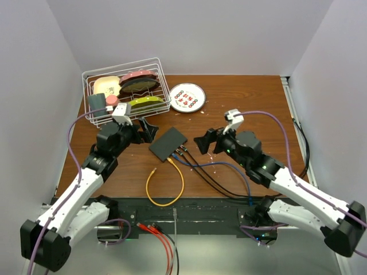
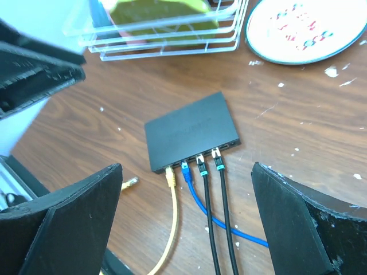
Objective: Insert the plug into the switch port
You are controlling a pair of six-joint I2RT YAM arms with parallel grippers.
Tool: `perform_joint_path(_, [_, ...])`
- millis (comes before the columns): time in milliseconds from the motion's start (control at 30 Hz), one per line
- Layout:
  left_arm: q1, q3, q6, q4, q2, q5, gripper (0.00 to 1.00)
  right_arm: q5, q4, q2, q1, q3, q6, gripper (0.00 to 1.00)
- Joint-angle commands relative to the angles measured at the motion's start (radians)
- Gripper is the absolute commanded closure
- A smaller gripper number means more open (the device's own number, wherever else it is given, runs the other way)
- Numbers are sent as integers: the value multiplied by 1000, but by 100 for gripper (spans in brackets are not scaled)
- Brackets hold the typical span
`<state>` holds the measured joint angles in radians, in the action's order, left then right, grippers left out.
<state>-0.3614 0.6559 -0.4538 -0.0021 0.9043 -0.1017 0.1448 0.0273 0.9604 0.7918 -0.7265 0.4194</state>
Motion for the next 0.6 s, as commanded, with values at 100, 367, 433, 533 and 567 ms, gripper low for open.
perform_joint_path(100, [-1,-53,-3,4,-119,71,0,73,-142,-115,3,36,-7,1])
perform_joint_path(367, [-1,-41,9,-41,-111,68,0,26,-126,-150,4,73,7,1])
perform_joint_path(433, [-1,-42,13,-42,-117,76,0,33,-118,-158,3,81,7,1])
perform_joint_path(533, [-1,-44,18,-50,-119,88,0,39,-128,-155,3,72,5,1])
perform_joint_path(567, [-1,-41,18,-50,-117,89,0,41,-125,-150,4,67,4,1])
